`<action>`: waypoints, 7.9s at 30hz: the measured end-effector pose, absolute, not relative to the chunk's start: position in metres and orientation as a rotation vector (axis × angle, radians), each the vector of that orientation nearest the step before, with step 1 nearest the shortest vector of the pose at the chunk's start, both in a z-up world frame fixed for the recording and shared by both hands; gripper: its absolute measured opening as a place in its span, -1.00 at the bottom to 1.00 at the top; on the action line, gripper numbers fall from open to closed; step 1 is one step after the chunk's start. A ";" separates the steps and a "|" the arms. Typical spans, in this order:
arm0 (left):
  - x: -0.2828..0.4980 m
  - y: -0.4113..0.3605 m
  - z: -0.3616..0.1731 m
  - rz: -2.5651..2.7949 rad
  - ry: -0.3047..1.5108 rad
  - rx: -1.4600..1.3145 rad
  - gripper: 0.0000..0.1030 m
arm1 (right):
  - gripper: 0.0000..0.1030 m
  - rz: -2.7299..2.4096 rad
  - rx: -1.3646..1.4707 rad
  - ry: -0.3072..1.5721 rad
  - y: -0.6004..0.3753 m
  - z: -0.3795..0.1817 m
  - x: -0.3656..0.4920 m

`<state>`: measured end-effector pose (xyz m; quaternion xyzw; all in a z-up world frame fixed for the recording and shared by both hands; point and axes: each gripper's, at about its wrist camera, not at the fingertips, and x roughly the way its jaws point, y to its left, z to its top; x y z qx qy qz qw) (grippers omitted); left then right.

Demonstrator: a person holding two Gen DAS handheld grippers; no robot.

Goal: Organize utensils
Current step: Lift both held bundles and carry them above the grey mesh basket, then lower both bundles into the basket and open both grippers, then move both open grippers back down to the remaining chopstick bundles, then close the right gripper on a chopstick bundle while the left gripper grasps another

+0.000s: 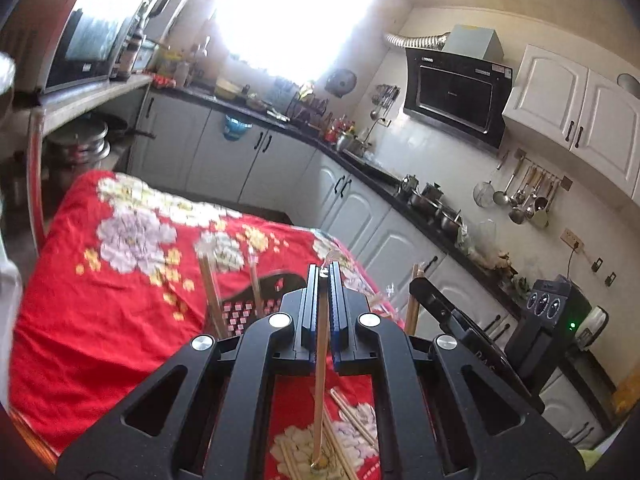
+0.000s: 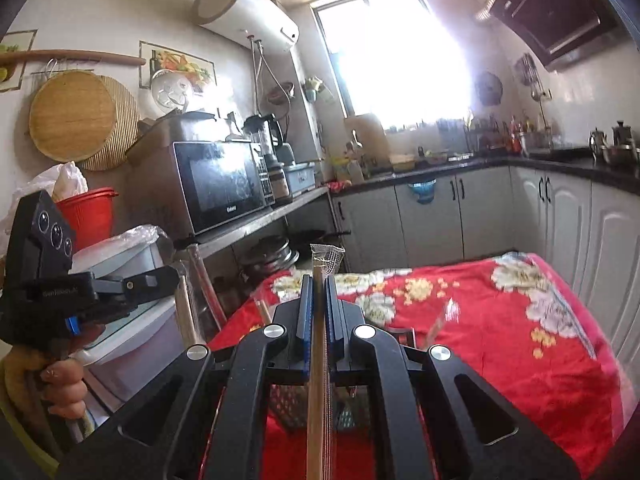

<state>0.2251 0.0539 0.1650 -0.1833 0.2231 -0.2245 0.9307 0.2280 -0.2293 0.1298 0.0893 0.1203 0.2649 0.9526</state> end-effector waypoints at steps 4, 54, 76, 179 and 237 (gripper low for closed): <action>0.234 0.055 0.178 -0.445 0.430 -0.362 -0.96 | -0.89 0.541 0.179 0.213 -0.225 0.141 0.235; 0.296 0.062 0.154 -0.285 0.286 -0.303 -0.96 | -0.88 0.432 0.035 0.012 -0.153 0.113 0.329; 0.294 0.063 0.106 -0.291 0.368 -0.361 -0.95 | -0.87 0.430 0.012 0.121 -0.171 0.069 0.309; 0.174 0.058 0.009 -0.217 0.711 -0.337 0.79 | 0.46 0.413 0.012 0.658 -0.241 -0.010 0.164; 0.250 0.043 -0.049 -0.254 0.922 -0.278 -0.93 | -0.84 0.564 0.093 0.869 -0.204 -0.025 0.271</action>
